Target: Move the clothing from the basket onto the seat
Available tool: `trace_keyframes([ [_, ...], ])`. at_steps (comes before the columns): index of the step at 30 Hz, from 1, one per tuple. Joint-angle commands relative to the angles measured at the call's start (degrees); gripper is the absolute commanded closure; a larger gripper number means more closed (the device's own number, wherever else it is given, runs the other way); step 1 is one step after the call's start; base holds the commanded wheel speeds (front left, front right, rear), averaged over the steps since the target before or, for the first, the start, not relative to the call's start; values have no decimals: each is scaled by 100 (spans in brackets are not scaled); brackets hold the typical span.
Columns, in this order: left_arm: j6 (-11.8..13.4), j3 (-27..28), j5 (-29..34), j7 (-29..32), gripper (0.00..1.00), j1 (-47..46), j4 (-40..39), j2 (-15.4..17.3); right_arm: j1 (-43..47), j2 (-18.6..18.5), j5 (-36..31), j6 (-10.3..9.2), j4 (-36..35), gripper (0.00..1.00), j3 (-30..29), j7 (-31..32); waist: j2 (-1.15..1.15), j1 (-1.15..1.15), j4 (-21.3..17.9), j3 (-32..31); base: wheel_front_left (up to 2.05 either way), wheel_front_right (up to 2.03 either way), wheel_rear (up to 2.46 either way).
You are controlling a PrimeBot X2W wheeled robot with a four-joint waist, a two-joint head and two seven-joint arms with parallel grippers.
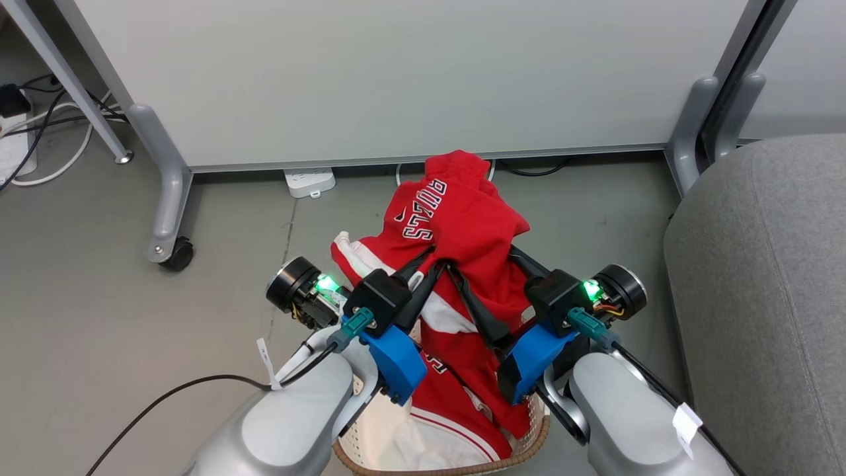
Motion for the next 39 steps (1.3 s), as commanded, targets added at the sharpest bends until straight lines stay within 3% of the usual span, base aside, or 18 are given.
trace_keyframes([
  [1, -12, 22, 32, -28, 100, -84, -33, -18, -122, -6, 53, -2, 65, 0, 62, -5, 0, -1, 7, 10, 0, 0, 0],
  [6, -33, 62, 49, -28, 100, -72, -44, -44, -242, -6, 185, -2, 333, 0, 173, -5, 0, -1, 12, 24, 0, 0, 0],
  [7, -40, 70, 55, -28, 100, -69, -45, -47, -263, -3, 216, -2, 376, 56, 177, -5, 0, -1, 11, 27, 0, 0, 0],
  [8, -46, 78, 64, -28, 100, -67, -45, -49, -290, 2, 242, -2, 406, 100, 193, -5, 0, -1, 9, 33, 0, 0, 0],
  [39, -121, 225, 248, -28, 100, 31, 29, -93, -301, 24, 358, -2, 432, 100, 279, -4, 0, -1, -52, 62, 0, 0, 0],
])
